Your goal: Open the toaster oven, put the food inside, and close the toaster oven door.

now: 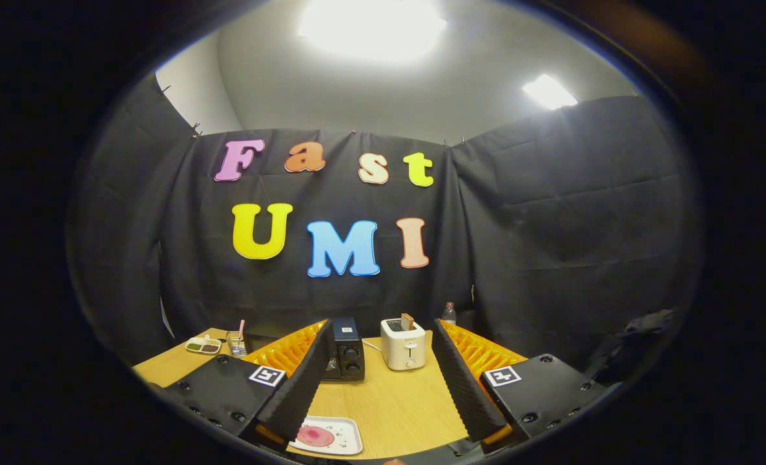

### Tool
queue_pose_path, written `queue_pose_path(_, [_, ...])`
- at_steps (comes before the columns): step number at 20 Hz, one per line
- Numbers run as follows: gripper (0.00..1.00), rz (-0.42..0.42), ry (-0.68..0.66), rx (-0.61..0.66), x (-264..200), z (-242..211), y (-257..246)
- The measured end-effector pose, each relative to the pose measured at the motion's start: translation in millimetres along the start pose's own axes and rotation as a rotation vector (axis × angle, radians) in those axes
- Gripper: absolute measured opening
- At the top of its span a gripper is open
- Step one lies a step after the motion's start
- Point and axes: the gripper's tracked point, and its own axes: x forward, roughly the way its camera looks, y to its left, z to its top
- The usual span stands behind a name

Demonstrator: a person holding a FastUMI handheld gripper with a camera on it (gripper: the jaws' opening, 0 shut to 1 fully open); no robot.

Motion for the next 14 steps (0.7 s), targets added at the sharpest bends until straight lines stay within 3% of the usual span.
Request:
queue_pose_path(7, [0.96, 0.065, -0.014, -0.018, 31.3, 5.6, 36.6])
queue_pose_path(14, [0.96, 0.128, -0.003, 0.025, 94.1, -10.7, 92.4])
